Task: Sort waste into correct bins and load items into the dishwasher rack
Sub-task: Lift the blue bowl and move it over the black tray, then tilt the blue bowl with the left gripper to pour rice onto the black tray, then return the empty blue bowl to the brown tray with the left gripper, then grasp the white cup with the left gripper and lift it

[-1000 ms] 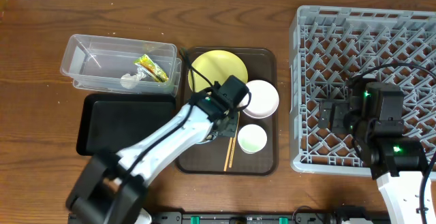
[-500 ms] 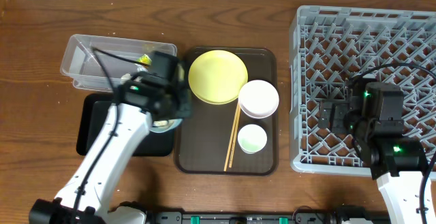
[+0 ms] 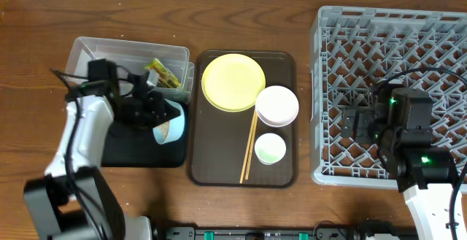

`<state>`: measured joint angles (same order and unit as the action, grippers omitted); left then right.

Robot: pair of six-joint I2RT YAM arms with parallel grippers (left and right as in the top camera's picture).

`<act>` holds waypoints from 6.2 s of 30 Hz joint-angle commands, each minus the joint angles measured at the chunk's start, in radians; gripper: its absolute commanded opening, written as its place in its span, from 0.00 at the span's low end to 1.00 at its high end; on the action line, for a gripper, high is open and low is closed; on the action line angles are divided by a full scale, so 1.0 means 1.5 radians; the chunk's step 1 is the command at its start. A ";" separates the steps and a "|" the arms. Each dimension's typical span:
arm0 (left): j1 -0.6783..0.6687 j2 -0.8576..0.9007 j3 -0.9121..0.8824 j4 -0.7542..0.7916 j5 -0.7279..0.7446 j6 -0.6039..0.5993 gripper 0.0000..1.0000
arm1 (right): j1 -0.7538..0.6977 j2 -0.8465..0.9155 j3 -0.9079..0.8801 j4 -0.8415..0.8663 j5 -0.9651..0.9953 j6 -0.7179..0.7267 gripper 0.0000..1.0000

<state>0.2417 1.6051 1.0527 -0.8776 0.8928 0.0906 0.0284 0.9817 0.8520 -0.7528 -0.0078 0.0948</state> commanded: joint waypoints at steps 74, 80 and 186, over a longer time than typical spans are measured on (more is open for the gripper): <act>0.218 0.176 -0.006 -0.117 0.453 0.077 0.06 | 0.006 -0.001 0.013 -0.017 -0.003 0.004 0.99; 0.218 0.176 -0.006 -0.116 0.453 0.186 0.06 | 0.006 -0.001 0.013 -0.017 -0.003 0.004 0.99; -0.627 0.114 0.073 0.101 -0.316 -0.200 0.42 | 0.006 -0.001 0.013 -0.018 -0.003 0.004 0.99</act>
<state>-0.6914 1.7554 1.1728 -0.7246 0.4133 -0.2066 0.0284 0.9817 0.8520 -0.7811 -0.0078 0.0948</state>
